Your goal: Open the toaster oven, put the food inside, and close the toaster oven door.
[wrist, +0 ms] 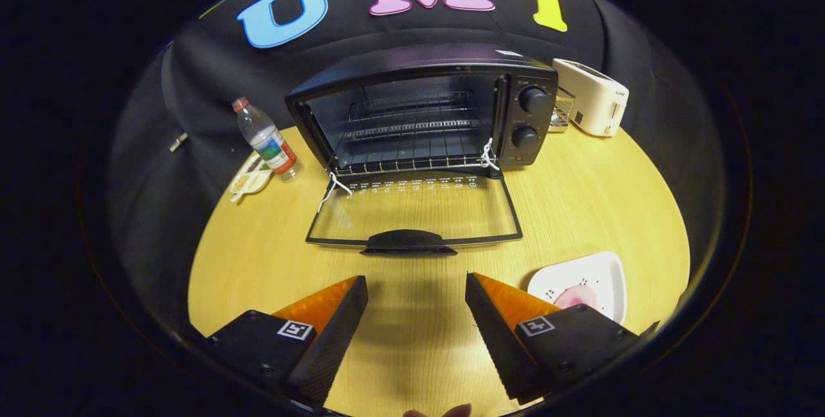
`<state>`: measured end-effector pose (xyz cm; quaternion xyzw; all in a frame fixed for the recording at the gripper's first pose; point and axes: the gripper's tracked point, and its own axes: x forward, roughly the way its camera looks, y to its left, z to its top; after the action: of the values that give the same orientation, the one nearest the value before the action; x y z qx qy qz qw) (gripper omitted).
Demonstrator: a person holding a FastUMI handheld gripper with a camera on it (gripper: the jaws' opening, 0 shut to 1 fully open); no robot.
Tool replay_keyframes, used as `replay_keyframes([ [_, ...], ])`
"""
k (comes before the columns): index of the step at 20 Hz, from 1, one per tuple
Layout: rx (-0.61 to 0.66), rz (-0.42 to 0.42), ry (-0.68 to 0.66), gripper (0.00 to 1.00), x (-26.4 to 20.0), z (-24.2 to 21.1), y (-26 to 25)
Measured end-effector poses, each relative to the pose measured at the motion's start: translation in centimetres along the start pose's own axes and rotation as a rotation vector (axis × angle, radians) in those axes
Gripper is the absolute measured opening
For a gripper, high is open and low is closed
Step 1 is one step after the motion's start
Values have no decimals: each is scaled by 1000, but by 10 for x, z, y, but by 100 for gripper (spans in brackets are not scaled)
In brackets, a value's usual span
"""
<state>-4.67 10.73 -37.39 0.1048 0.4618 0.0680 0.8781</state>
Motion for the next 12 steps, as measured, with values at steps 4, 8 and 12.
replay_keyframes([
  [4,-23,-20,146,98,-47,2,-62],
  [8,-90,-53,255,99,-68,5,-139],
  [12,-44,-79,352,99,-56,-7,-206],
])
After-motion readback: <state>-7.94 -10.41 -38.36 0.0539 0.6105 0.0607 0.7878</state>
